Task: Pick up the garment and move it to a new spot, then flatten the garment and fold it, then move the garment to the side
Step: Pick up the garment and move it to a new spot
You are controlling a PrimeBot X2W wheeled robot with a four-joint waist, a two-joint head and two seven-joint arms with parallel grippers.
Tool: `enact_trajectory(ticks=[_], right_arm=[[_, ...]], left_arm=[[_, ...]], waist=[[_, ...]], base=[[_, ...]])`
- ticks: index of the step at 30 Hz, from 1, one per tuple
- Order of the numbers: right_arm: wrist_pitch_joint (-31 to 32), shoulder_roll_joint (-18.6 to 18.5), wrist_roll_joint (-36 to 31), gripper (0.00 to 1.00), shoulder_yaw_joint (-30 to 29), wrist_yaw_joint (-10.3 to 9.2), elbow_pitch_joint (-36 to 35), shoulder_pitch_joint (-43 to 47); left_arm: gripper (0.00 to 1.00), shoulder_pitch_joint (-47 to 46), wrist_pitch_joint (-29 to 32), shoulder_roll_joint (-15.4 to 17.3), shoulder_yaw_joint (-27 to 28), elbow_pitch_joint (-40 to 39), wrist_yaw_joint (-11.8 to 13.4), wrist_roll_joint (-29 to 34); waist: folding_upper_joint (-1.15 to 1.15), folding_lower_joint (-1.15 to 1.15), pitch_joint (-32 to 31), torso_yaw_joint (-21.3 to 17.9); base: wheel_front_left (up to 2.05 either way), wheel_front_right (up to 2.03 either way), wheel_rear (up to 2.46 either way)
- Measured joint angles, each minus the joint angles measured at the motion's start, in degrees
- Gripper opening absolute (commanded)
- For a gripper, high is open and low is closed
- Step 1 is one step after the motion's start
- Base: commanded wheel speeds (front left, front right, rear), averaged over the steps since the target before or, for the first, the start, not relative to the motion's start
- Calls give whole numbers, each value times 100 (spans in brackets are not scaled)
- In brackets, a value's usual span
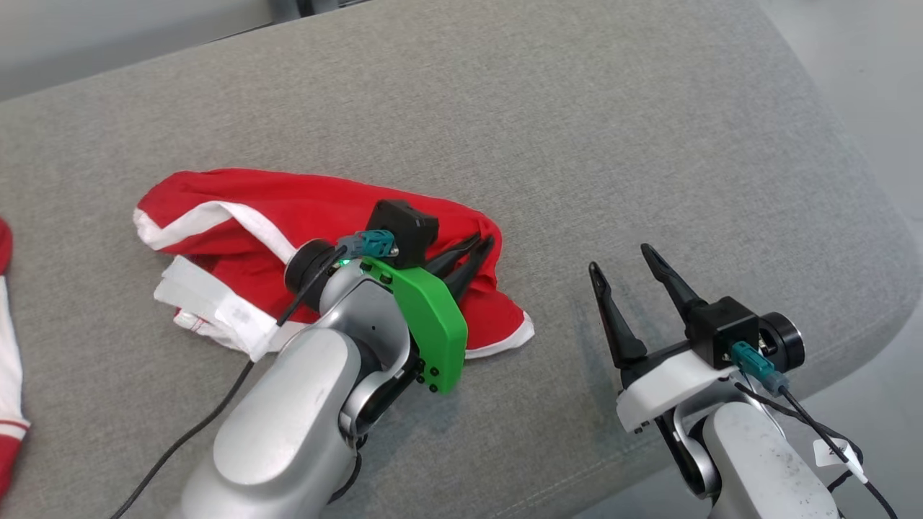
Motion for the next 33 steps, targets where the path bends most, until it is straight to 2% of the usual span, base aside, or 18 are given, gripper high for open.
enact_trajectory(ticks=[10,11,12,13,14,15,22,33], right_arm=[[0,40,107,100,292,12,15,37],[0,52,118,100,286,10,19,38],[0,60,140,100,263,8,22,38],[0,60,153,100,238,8,24,43],[0,56,155,100,222,8,26,52],[0,56,155,100,220,8,29,64],[0,59,140,100,279,69,60,127],[0,-33,32,100,272,163,202,285]], left_arm=[[0,-253,-29,25,204,442,348,263],[9,-268,-32,26,198,480,348,263],[35,-285,-58,24,168,548,347,266],[48,-294,-79,24,135,604,346,288],[91,-304,-81,24,105,631,346,297],[100,-316,-91,24,81,649,346,299],[100,-408,-421,19,38,669,347,300],[100,-311,-1033,14,171,348,387,-15]], waist=[[0,0,247,-765],[0,0,266,-839],[0,0,283,-909],[0,0,299,-973],[0,0,311,-1025],[0,0,323,-1070],[0,0,308,-1011],[0,0,80,-433]], base=[[0,0,0],[0,0,0],[0,0,0],[0,0,0],[0,0,0],[0,0,0],[0,0,0],[0,0,0]])
